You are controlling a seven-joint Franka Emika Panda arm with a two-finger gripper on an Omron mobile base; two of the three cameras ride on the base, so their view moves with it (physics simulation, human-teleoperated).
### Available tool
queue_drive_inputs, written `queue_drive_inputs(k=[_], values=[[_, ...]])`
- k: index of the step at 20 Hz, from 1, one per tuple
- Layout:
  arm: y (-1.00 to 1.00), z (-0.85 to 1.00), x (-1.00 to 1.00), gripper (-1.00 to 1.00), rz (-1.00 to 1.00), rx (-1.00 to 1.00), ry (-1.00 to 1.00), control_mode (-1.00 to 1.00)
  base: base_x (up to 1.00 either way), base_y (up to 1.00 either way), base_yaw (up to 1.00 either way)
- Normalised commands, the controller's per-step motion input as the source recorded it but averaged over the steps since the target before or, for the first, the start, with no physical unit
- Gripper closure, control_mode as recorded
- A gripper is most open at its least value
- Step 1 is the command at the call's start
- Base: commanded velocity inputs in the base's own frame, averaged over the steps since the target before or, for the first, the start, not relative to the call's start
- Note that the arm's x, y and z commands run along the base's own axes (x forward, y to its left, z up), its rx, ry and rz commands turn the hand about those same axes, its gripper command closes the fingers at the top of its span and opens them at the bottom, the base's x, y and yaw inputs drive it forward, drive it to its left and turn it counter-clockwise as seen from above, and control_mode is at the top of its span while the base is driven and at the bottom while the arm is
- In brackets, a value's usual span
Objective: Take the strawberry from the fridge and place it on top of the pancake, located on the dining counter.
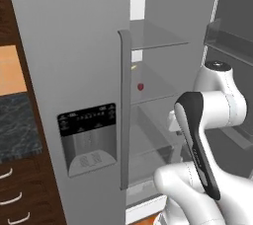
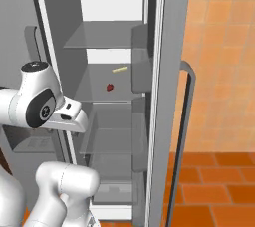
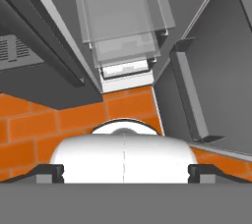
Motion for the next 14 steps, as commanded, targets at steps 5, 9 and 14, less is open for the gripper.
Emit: queue_drive_inputs(k=[5,9,14], values=[[0.00,0.00,0.00,-1.00,0.00,0.00,0.00,1.00,0.42,-0.01,0.03],[0.00,0.00,0.00,-1.00,0.00,0.00,0.00,1.00,0.46,-0.12,0.06],[0.00,0.00,0.00,-1.00,0.00,0.00,0.00,1.00,0.29,-0.20,0.11]])
